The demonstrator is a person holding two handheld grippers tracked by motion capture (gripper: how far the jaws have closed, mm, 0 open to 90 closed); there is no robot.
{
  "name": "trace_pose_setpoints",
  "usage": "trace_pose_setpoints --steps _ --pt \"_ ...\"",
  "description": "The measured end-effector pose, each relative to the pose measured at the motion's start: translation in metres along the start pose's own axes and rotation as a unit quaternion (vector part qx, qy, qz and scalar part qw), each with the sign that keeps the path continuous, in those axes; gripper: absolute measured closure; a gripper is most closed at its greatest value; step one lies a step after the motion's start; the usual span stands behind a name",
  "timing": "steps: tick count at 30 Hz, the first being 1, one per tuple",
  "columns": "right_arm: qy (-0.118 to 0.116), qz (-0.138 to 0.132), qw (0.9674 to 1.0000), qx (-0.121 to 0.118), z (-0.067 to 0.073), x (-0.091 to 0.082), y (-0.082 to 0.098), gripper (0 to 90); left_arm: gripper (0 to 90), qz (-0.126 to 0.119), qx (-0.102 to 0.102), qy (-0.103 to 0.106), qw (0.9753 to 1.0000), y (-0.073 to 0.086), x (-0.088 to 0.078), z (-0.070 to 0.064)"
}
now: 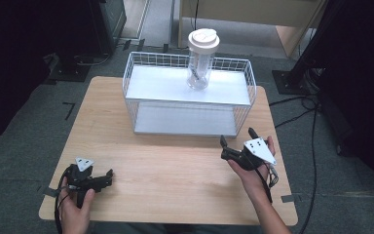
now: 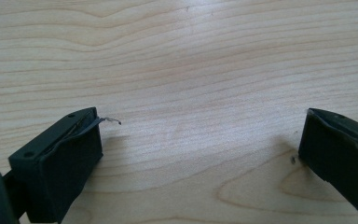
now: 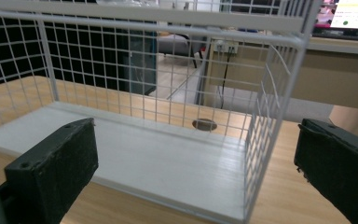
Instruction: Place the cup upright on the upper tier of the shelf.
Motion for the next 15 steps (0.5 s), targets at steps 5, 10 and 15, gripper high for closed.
trace_pose_setpoints --steps 5,10,15 --pt "0.009 0.012 0.9999 0.005 -0.010 -0.004 0.014 0.0 0.0 0.000 0.000 0.000 1.0000 0.000 0.000 0.000" --pt "0.017 0.029 0.9994 0.005 -0.021 -0.009 0.026 0.0 0.0 0.000 0.000 0.000 1.0000 0.000 0.000 0.000" --pt "0.026 0.039 0.9987 0.020 -0.034 -0.016 0.037 0.0 0.0 0.000 0.000 0.000 1.0000 0.000 0.000 0.000"
Point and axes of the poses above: each handheld gripper's, and its own axes: x roughly forward along the jaws, y roughly out of its underside, z roughly to its left, the point moved 5 cm from there along x, roughly forward along the jaws, and after that the axes turned 8 degrees about z, right-handed, at the moved point
